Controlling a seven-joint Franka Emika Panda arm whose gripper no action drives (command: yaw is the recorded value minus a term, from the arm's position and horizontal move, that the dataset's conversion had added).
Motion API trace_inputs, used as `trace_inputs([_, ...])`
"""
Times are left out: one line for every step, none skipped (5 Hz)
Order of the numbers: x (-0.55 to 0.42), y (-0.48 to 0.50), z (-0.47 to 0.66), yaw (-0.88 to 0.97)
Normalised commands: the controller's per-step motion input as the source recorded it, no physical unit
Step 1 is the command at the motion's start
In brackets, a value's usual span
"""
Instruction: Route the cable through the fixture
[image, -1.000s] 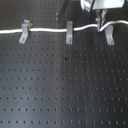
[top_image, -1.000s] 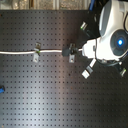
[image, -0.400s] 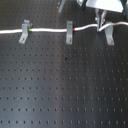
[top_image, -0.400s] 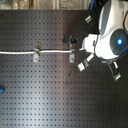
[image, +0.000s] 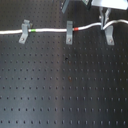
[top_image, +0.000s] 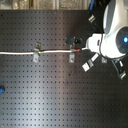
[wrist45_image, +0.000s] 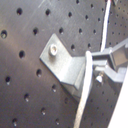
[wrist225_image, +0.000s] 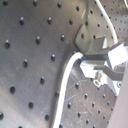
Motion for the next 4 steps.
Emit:
trace_inputs([-0.205,-0.113,-0.18,0.04])
trace_inputs([-0.504,0.076,-0.02,-0.09])
trace_inputs([-0.205,0.161,-0.01,0.0])
trace_inputs([-0.032,0.054,-0.23,0.15])
